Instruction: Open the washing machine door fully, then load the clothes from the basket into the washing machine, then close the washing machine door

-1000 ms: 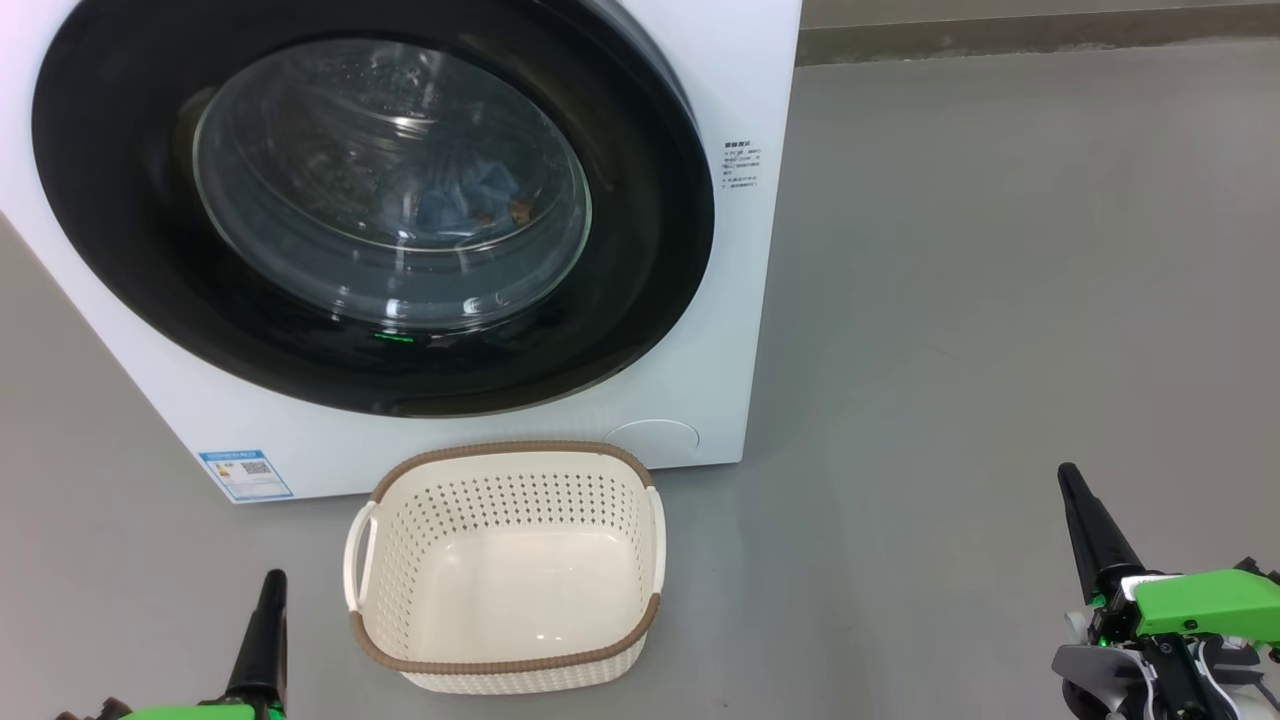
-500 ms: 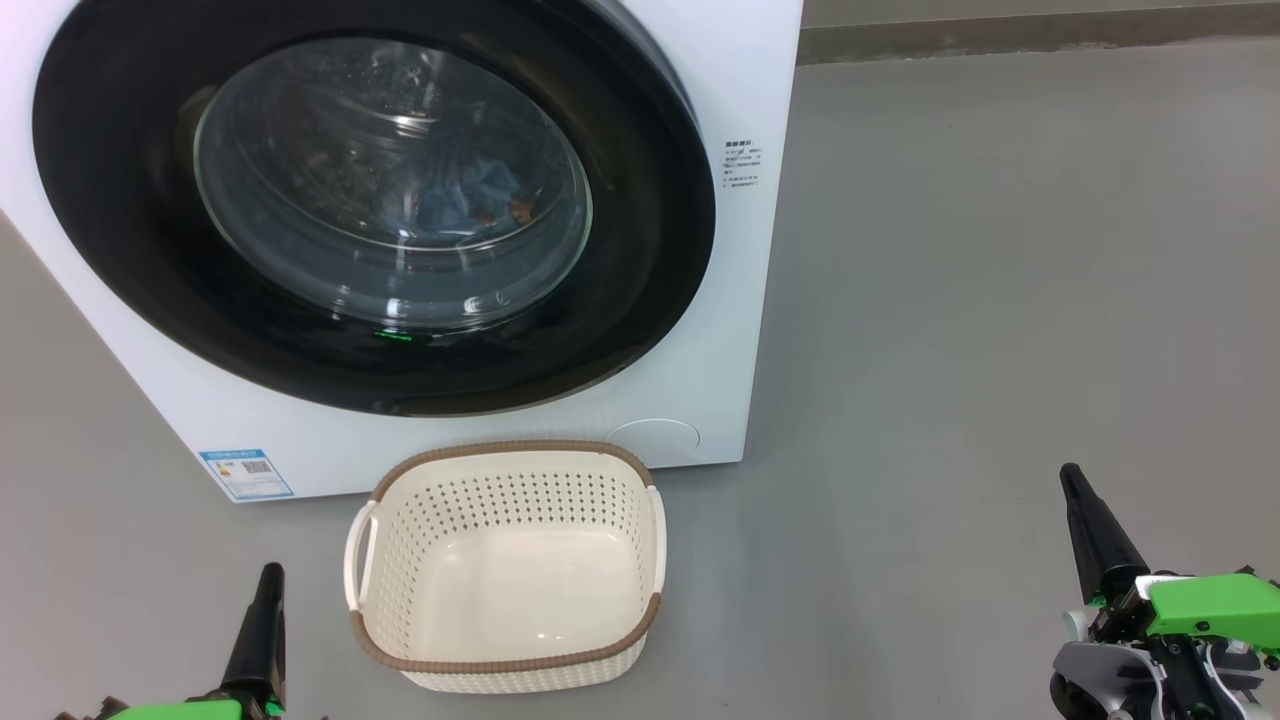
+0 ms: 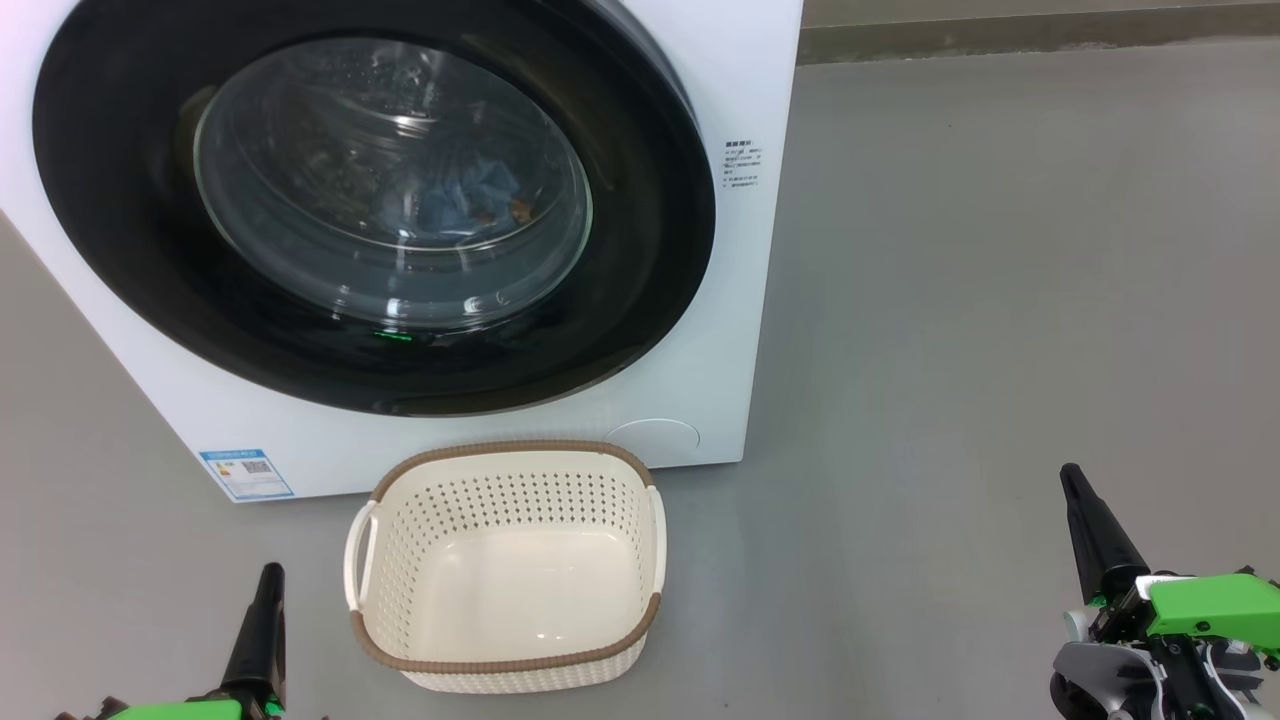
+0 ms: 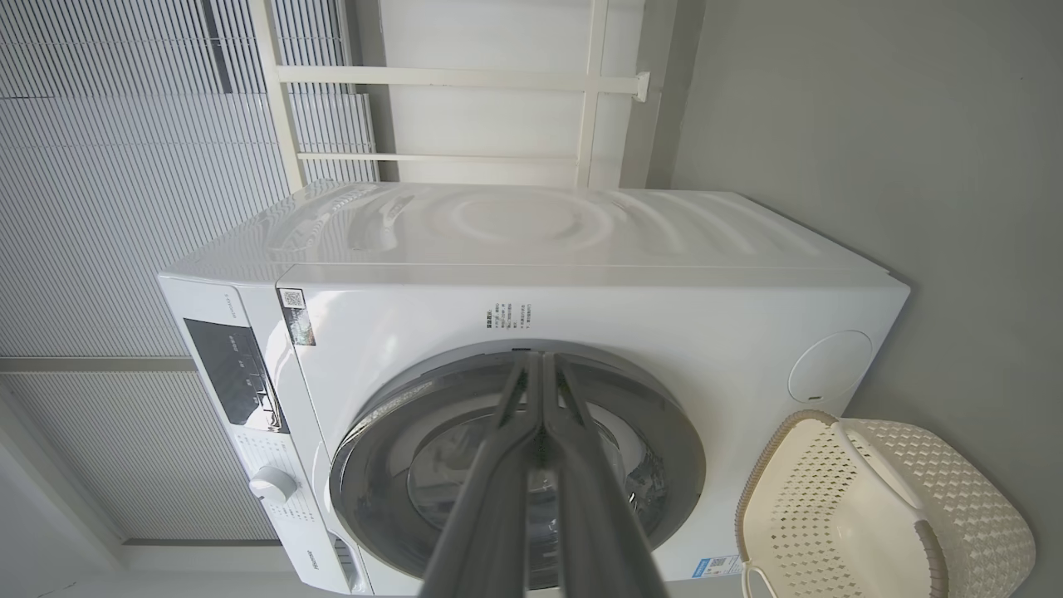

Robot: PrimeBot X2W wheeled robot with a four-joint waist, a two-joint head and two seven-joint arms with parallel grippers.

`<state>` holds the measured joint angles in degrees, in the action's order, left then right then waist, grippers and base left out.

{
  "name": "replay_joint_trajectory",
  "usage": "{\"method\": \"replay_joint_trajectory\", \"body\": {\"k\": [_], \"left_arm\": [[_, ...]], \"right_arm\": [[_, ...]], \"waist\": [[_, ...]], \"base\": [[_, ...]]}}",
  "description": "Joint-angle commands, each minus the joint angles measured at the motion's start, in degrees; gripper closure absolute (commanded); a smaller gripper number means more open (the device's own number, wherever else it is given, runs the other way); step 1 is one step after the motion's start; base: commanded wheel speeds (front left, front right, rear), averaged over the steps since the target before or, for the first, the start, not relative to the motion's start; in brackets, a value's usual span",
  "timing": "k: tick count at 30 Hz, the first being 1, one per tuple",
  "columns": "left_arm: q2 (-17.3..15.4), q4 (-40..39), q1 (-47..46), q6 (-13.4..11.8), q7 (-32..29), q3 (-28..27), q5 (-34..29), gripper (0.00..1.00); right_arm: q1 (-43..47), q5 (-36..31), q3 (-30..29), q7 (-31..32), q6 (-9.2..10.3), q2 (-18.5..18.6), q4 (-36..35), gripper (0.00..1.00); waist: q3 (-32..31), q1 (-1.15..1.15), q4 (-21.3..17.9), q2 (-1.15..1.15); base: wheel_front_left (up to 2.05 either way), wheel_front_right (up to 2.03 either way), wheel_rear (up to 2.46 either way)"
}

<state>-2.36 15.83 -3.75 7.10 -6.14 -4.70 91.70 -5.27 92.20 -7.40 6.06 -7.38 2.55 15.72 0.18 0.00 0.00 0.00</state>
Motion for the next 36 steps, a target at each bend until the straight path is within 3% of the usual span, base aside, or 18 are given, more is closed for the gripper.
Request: {"method": "replay_joint_trajectory", "body": {"k": [1,36], "left_arm": [[-0.52,-1.76,-2.44,0.38,-0.37,-1.85,0.45,1.00],[-0.52,-1.77,-2.44,0.38,-0.36,-1.84,0.46,1.00]], "right_arm": [[-0.90,0.08,1.03,0.31,-0.11,0.47,-1.70,1.00],[-0.91,0.00,0.93,0.38,-0.11,0.41,-1.70,1.00]], "waist": [[0.00,0.00,0.00,0.00],[0.00,0.00,0.00,0.00]], "base": [[0.00,0.00,0.00],[0.00,0.00,0.00]]}}
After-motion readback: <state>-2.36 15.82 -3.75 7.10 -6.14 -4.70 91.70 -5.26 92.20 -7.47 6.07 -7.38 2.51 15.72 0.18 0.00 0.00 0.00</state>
